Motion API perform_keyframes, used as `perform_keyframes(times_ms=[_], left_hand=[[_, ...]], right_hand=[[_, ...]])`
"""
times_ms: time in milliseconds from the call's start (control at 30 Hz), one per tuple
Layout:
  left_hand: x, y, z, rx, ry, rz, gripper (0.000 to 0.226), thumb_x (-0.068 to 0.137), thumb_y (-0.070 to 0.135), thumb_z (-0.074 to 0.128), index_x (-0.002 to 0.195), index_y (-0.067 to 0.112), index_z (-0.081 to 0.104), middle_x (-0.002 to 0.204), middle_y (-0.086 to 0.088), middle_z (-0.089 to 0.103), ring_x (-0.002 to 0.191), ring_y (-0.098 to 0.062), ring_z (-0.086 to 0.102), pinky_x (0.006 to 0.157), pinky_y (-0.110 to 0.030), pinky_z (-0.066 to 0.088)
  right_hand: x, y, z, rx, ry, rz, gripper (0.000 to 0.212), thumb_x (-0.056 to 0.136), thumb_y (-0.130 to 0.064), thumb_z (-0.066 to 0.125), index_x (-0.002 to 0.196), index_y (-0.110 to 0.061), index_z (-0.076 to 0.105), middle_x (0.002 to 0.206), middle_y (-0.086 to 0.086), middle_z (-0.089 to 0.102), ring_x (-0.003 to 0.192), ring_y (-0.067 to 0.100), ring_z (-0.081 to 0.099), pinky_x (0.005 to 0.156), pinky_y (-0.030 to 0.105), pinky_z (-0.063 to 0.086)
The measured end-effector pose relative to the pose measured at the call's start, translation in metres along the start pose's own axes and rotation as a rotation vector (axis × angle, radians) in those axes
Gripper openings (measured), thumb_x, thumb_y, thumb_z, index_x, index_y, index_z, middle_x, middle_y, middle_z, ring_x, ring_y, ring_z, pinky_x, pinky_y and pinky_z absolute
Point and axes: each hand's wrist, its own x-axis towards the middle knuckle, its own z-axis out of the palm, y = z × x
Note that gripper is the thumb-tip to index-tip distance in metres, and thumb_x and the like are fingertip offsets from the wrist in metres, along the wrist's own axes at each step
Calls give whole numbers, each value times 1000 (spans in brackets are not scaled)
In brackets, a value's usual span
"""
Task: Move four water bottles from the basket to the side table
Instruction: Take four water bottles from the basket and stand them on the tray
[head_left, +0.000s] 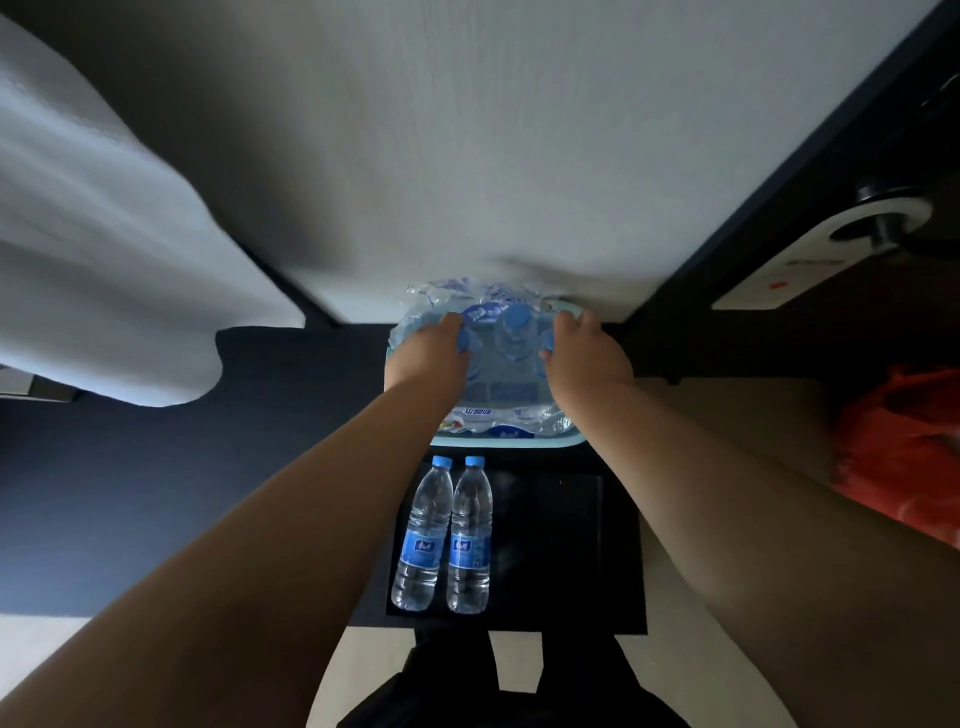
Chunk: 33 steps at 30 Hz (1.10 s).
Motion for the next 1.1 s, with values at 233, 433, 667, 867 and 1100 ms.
perform_keyframes(times_ms=[233,433,667,867,1100], left_hand=[[-23,5,-13,-108,89,-22,22,97,32,56,119,30,58,85,6,59,65,-18,52,51,-29,35],[-53,11,-38,-221,184,80,22,93,42,62,112,30,59,87,9,65,75,-18,60,62,-32,45],[-82,12,-63,-248,253,218,22,91,45,65,108,31,62,86,11,67,76,-17,60,66,-31,49],[-109,7,-85,-396,271,279,17,88,44,69,102,37,62,68,15,61,63,-3,57,54,-25,43],[-140,2,-106,-524,269,410,16,84,46,73,94,38,63,68,17,61,62,-5,57,54,-22,44]], right_hand=[[-19,4,-7,30,67,-97,34,106,-37,52,127,-11,48,117,13,57,91,31,65,66,41,50],[-46,-2,-32,135,198,-159,31,102,-39,54,119,-12,53,105,9,59,78,27,59,60,35,41],[-83,-22,-58,187,301,-215,30,99,-38,56,117,-13,58,103,7,62,85,28,63,64,36,46],[-118,-34,-79,230,393,-190,34,97,-42,59,116,-15,59,104,3,64,89,26,63,72,43,56],[-170,-47,-89,343,549,-144,27,92,-37,67,109,-16,64,95,-1,64,81,22,61,67,37,51]])
